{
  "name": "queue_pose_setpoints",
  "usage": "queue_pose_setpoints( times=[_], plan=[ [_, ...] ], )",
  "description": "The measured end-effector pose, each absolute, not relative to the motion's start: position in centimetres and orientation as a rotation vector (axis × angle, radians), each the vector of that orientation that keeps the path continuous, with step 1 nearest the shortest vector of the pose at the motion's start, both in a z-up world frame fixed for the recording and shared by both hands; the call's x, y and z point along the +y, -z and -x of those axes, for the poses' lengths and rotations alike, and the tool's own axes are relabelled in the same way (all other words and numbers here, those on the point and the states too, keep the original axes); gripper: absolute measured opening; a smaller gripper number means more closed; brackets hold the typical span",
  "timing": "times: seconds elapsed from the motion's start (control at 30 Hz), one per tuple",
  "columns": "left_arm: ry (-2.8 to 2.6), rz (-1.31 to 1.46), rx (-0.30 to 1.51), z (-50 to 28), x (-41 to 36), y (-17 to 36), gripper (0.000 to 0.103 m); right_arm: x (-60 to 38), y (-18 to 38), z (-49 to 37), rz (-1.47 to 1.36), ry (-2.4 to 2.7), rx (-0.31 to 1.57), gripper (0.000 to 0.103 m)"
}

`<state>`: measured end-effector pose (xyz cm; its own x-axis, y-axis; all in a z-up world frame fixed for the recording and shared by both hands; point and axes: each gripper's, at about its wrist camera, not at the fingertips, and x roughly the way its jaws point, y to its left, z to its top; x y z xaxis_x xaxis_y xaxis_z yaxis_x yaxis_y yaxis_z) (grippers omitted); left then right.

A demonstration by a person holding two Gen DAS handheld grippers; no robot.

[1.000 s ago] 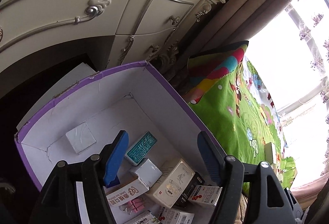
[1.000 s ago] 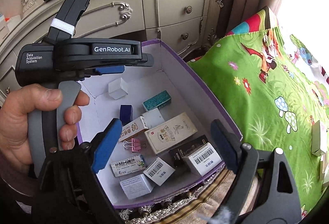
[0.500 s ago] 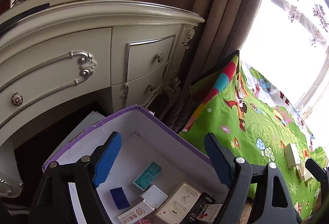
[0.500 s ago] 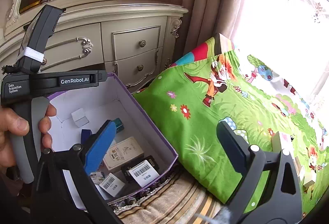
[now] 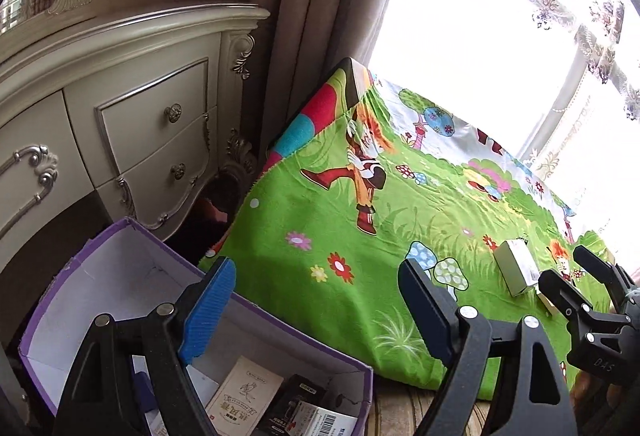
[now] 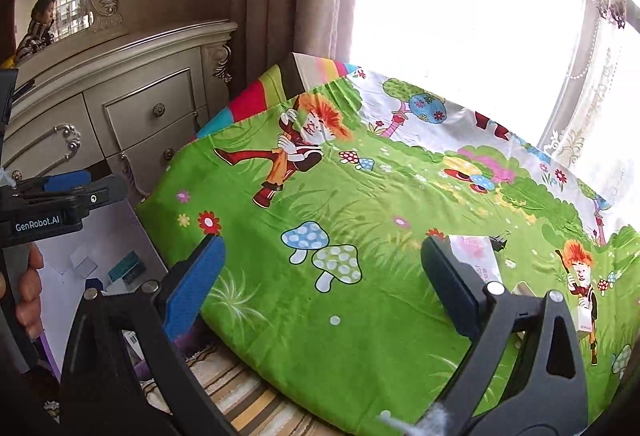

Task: Organize rigid objects
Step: 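Move both open tools back over the bed, then grasp the pink-printed white box with the left tool while the right tool grasps the JIYIN MUSIC cube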

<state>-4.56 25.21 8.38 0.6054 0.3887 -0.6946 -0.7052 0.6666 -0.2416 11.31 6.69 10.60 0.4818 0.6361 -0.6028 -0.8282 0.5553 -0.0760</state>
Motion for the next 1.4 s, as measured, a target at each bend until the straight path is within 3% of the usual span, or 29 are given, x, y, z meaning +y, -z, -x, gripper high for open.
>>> queue_pose_setpoints(
  times=[0.7,1.4],
  plan=[
    [-0.433,0.63,0.783,-13.2,16.6,-5.4,0.084,-8.8,-8.0,-29.2,0.212,-0.467,0.655,0.099],
    [-0.445,0.564,0.89,-25.4,9.8,-2.5,0.093,-14.2,-3.5,-33.4,0.124,-0.328,0.763,0.099]
  ],
)
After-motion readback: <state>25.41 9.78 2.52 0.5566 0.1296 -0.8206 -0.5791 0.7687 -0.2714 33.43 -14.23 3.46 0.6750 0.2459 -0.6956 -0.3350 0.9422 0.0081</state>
